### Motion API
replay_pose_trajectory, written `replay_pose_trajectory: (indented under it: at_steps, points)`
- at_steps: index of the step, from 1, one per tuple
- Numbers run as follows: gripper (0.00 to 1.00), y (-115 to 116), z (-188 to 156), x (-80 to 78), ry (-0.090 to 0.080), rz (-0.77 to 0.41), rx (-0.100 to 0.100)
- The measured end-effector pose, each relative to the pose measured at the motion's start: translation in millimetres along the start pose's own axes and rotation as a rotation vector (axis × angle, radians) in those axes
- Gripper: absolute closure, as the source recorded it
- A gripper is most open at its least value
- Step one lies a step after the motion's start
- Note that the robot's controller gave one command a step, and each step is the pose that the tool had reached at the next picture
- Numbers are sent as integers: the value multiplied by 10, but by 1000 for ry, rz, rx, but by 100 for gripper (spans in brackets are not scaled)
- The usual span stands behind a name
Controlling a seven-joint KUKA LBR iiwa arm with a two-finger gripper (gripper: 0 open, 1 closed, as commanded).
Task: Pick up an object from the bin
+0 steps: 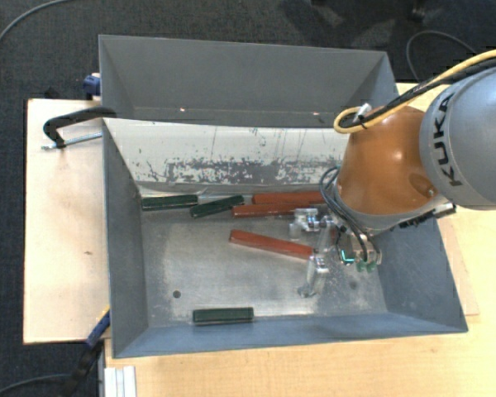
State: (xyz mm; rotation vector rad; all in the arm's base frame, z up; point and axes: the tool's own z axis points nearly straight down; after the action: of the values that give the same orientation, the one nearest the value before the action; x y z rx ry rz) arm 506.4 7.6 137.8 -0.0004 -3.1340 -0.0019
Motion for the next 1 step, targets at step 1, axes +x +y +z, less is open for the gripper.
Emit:
replay_pose_trajectory:
  at_steps: [1]
  points:
    - [0, -88, 677, -916, -15, -191, 1]
